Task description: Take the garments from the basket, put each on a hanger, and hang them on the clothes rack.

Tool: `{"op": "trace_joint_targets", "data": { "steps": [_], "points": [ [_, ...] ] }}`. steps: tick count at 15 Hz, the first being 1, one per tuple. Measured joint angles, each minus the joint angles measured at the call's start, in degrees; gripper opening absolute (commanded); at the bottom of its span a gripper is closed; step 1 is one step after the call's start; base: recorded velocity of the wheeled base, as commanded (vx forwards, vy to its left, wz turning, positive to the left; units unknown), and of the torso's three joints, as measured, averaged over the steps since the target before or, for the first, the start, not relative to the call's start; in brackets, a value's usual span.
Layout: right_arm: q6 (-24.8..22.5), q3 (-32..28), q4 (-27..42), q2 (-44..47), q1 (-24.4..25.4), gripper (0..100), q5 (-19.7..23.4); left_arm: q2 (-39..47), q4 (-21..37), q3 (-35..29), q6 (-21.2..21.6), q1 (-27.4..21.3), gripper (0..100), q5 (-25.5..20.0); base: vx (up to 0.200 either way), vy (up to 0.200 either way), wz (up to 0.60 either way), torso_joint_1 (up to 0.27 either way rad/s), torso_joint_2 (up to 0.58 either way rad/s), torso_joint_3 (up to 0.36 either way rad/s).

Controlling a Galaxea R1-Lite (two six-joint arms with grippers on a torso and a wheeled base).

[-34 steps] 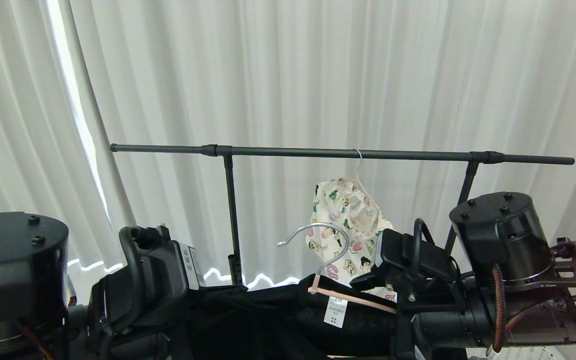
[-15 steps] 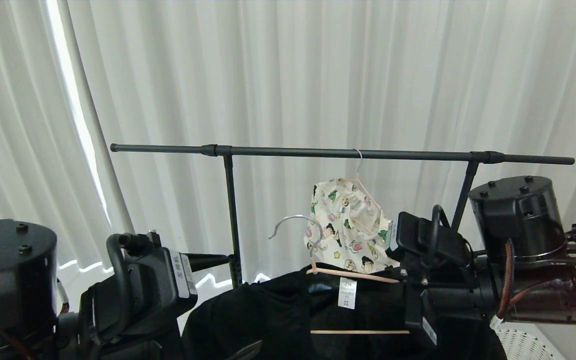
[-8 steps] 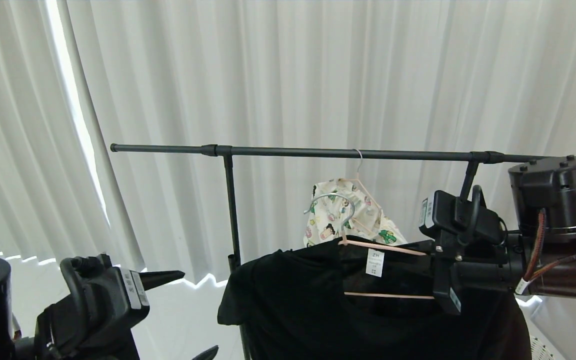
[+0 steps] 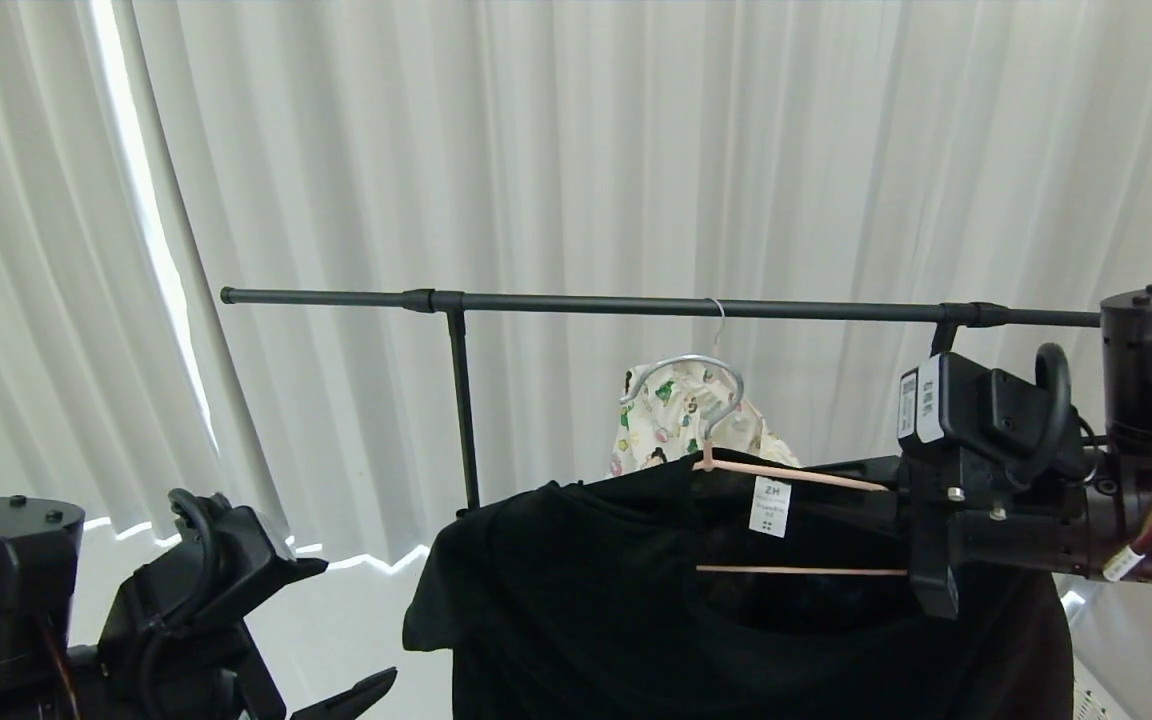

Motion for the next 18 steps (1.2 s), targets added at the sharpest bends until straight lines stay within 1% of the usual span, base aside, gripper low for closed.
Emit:
{"op": "trace_joint_targets", "data": {
  "steps": [3, 6, 7, 14, 15, 18],
  "points": [
    [0.0, -0.18, 0.0, -1.38, 1.06, 0, -0.05, 2.43, 0.02, -0.12, -0.05, 0.79, 100, -0.84, 0.0, 0.0, 0.0, 0.0, 0.0, 0.0],
    [0.0, -0.83, 0.06, -2.21, 2.73, 0, -0.11, 4.57, 0.0, -1.38, -0.1, 3.17, 100, -1.06, 0.0, 0.0, 0.0, 0.0, 0.0, 0.0],
    [0.0, -0.94, 0.06, -2.32, 2.99, 0, -0.21, 4.9, 0.0, -1.55, -0.1, 3.35, 0, -1.26, 0.0, 0.0, 0.0, 0.0, 0.0, 0.0],
    [0.18, -1.01, 0.09, -2.67, 3.18, 0, -0.51, 5.78, 0.0, -1.46, -0.16, 4.49, 0, -1.56, 0.0, 0.0, 0.0, 0.0, 0.0, 0.0],
    [0.18, -0.99, 0.09, -2.73, 2.93, 0, -0.6, 6.12, 0.02, -1.46, -0.27, 5.89, 0, -1.58, 0.0, 0.0, 0.0, 0.0, 0.0, 0.0],
    [0.22, -0.9, 0.11, -3.21, 1.02, 0, -0.66, 7.16, 0.0, -1.08, -0.35, 12.31, 0, -1.55, 0.0, 0.0, 0.0, 0.0, 0.0, 0.0]
  ]
}}
